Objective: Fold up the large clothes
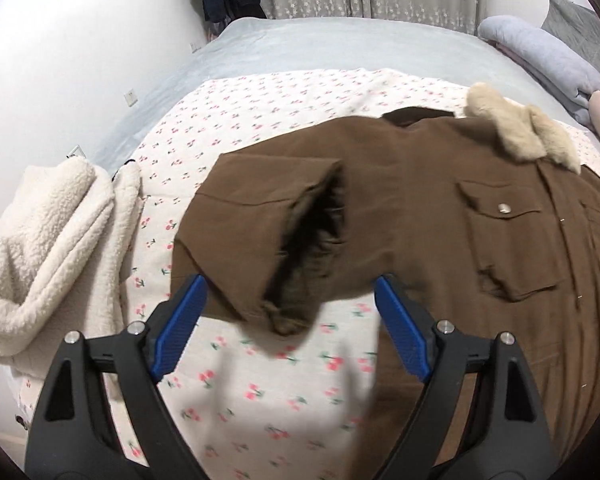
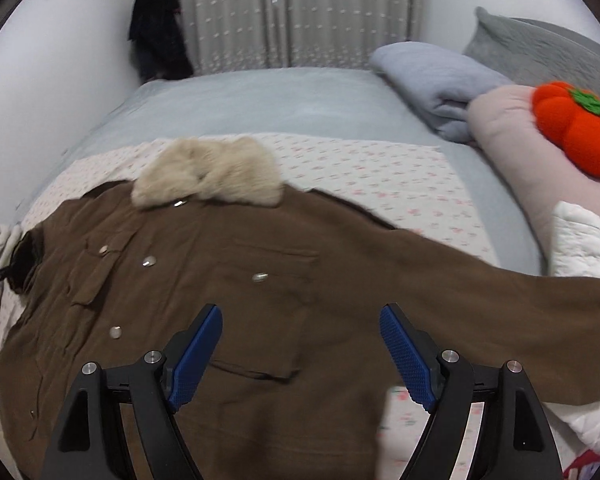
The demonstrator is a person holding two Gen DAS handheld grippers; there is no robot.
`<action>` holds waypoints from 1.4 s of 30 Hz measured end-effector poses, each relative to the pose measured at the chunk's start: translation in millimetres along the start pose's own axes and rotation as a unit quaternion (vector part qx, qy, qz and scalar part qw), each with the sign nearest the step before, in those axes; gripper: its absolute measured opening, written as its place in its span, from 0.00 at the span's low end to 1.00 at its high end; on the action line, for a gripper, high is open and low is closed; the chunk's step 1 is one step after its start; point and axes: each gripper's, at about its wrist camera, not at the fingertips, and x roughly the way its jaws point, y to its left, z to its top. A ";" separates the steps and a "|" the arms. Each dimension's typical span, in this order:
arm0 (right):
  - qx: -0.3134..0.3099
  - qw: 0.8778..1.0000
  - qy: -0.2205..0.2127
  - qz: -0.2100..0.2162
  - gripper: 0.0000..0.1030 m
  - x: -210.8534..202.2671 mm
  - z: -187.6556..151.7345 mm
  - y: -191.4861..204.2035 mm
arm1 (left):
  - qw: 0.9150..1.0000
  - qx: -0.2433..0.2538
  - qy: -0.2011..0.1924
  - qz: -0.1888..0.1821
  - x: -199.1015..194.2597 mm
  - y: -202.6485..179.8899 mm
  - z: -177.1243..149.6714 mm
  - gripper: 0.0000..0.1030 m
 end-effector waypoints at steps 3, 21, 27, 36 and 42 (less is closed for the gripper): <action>-0.016 1.000 0.014 0.003 0.81 17.6 1.1 22.2 | 1.000 0.001 0.012 0.002 22.5 5.3 6.2 0.84; -0.067 0.994 0.069 0.046 0.81 61.6 -12.3 103.3 | 0.996 -0.024 -0.044 0.073 69.4 0.0 49.3 0.14; -0.085 0.992 0.073 0.059 0.81 71.9 -7.1 127.2 | 0.982 -0.018 -0.074 0.171 17.6 76.5 94.5 0.13; -0.126 0.986 0.056 0.098 0.81 85.6 9.5 190.6 | 0.967 -0.071 0.032 0.241 36.9 175.6 98.2 0.12; -0.147 0.981 0.053 0.114 0.81 100.8 19.1 219.0 | 0.963 -0.099 0.075 0.237 58.8 177.9 90.1 0.32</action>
